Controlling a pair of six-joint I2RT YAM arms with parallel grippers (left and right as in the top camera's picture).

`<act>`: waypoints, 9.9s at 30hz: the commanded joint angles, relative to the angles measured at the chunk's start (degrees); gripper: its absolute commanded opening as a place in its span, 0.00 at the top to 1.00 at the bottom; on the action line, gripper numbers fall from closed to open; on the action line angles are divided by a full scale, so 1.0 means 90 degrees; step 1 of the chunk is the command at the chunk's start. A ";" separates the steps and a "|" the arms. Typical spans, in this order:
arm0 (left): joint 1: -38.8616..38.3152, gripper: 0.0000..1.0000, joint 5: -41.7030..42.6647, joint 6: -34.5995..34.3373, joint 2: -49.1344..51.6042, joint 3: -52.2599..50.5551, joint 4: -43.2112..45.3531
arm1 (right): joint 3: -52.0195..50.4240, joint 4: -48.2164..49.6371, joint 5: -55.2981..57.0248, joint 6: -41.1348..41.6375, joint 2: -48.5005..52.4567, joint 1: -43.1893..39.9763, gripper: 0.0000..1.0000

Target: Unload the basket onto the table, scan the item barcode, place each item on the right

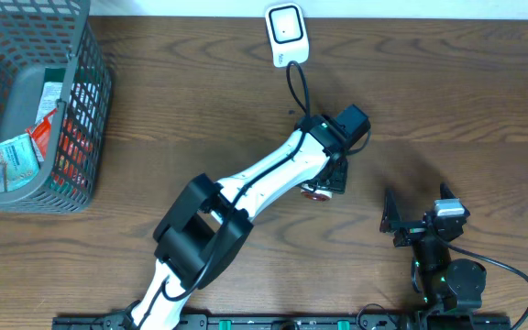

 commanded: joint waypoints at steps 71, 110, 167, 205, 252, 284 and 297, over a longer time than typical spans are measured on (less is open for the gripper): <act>-0.0299 0.19 -0.0899 -0.0318 -0.0141 -0.0219 0.0512 | -0.0007 -0.0024 0.0012 0.0015 -0.0019 -0.0063 0.01; -0.0036 0.12 -0.1515 0.0454 -0.1411 -0.0046 0.0185 | -0.0007 -0.0024 0.0012 0.0015 -0.0019 -0.0063 0.01; 0.0321 0.05 0.0685 0.4481 -0.0848 -0.0432 0.0498 | -0.0007 -0.0024 0.0012 0.0015 -0.0019 -0.0063 0.01; 0.0160 0.47 0.0253 0.1668 -0.0194 -0.0651 0.0687 | -0.0007 -0.0024 0.0012 0.0015 -0.0019 -0.0063 0.01; 0.0415 0.13 0.0036 0.0882 -0.1069 -0.0270 0.0685 | -0.0007 -0.0024 0.0012 0.0015 -0.0019 -0.0063 0.01; 0.6919 0.13 -0.1418 0.2135 -0.3026 0.3235 -0.2081 | -0.0007 -0.0024 0.0012 0.0015 -0.0019 -0.0063 0.01; 0.8284 0.02 -0.1413 0.1637 -0.1566 0.3045 -0.2710 | -0.0007 -0.0024 0.0012 0.0015 -0.0019 -0.0063 0.01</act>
